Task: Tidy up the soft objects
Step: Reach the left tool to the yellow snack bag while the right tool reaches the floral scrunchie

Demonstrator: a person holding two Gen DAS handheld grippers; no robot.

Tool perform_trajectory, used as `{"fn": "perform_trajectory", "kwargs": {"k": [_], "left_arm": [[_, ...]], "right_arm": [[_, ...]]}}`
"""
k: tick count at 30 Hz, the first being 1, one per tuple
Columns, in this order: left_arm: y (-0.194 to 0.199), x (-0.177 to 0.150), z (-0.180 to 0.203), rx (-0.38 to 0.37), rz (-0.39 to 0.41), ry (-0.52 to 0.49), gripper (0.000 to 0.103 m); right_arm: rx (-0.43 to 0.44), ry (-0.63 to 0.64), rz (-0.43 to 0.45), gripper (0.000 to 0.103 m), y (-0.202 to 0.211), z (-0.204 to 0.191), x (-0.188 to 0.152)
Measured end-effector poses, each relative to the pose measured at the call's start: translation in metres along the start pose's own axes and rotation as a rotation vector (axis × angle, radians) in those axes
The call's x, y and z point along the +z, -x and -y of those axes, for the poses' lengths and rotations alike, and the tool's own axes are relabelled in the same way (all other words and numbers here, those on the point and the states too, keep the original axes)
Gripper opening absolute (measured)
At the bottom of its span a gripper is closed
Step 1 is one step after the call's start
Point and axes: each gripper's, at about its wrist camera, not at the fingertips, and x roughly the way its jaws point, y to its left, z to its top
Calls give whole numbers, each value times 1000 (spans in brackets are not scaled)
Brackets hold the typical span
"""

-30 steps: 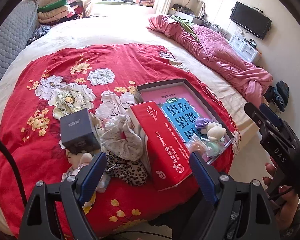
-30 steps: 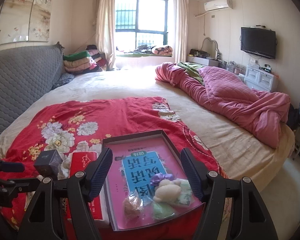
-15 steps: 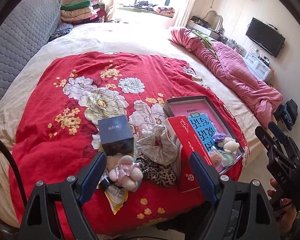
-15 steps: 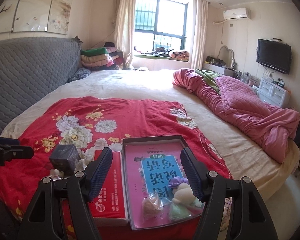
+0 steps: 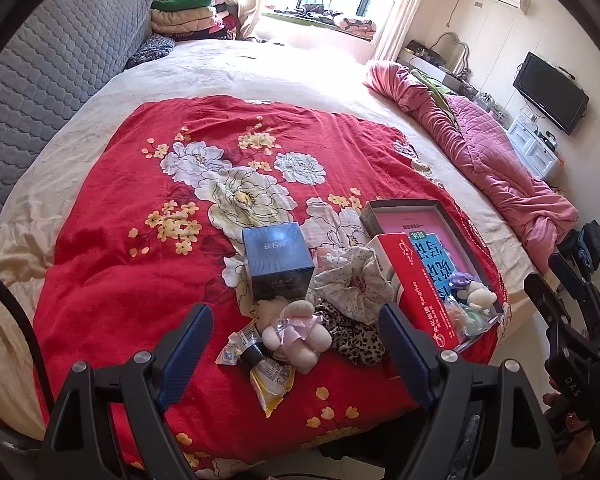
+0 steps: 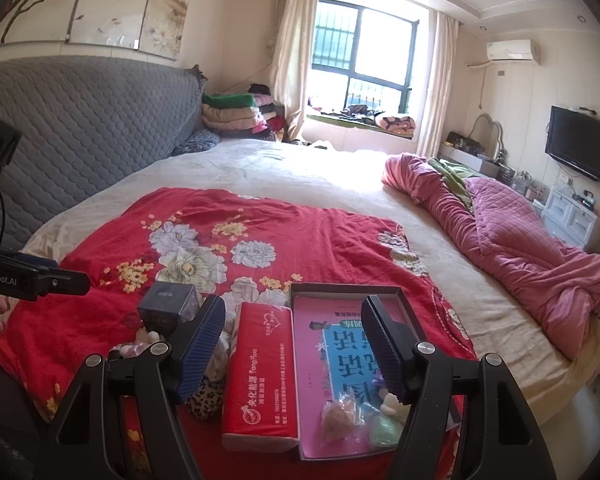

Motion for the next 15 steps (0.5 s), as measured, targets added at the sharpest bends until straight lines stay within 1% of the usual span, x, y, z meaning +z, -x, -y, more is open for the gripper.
{"fn": "perform_trajectory", "kwargs": {"k": [7,12,15], "left_arm": [[-4,-6,-16,10,-15,22,84],[-14,-14,-25,25,-47,36,84],[-22,-20,-30,32,-67,40,84]], "right_arm": [[20,48,-16,72,-7,-17,-3],[7,101,-35,72,-15,-28,-9],[15,124,-48,72,-21,-35,-14]]}}
